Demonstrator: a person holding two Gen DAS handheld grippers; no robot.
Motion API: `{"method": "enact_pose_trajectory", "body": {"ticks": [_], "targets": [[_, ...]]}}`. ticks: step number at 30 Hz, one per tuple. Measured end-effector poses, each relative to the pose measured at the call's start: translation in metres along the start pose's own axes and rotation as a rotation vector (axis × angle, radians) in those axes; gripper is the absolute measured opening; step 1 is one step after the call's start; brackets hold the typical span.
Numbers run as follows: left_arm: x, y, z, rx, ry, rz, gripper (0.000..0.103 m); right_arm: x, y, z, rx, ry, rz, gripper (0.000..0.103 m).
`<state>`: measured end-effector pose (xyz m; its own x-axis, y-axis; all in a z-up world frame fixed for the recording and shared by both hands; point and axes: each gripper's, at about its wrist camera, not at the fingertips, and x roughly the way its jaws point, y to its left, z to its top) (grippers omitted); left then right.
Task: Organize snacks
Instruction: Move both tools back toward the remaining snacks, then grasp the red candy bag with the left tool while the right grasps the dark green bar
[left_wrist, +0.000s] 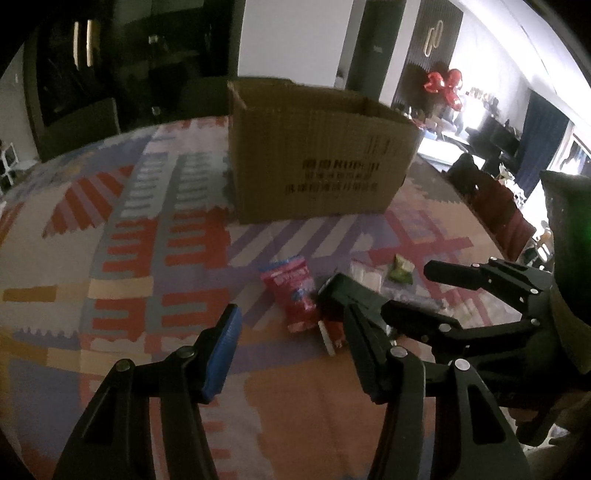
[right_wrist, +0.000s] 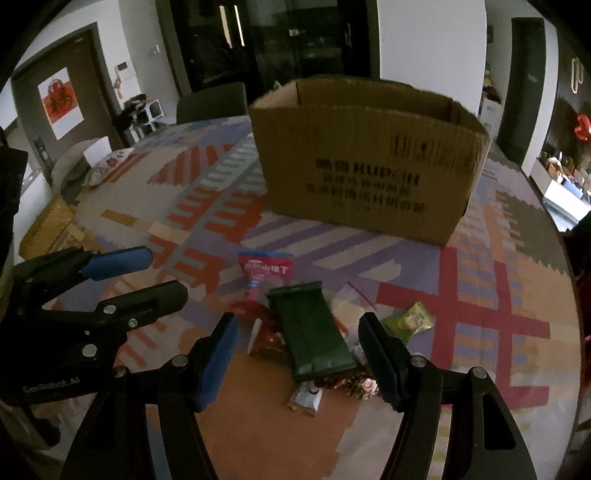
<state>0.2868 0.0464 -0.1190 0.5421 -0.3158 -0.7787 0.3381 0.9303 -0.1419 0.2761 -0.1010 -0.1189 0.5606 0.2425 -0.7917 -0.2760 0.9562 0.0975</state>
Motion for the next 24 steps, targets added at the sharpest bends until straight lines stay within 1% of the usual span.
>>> {"method": "enact_pose_trajectory", "body": {"ticks": [4,11,17,21,24], "targets": [[0.018,0.006,-0.005,-0.009,0.038,-0.031,0.051,0.013,-0.002,-0.005,0.011,0.016,-0.013,0.068],[0.044,0.014,-0.010,-0.023,0.085,-0.064,0.049,0.034,-0.007,-0.009,0.027,0.041,-0.026,0.067],[0.061,0.021,-0.006,-0.064,0.114,-0.106,0.048,0.048,-0.011,-0.008,0.053,0.069,-0.015,0.062],[0.068,0.024,-0.004,-0.079,0.121,-0.117,0.047,0.055,-0.015,-0.007,0.084,0.086,0.001,0.057],[0.072,0.025,-0.002,-0.081,0.124,-0.120,0.046,0.059,-0.017,-0.007,0.097,0.093,0.004,0.057]]}}
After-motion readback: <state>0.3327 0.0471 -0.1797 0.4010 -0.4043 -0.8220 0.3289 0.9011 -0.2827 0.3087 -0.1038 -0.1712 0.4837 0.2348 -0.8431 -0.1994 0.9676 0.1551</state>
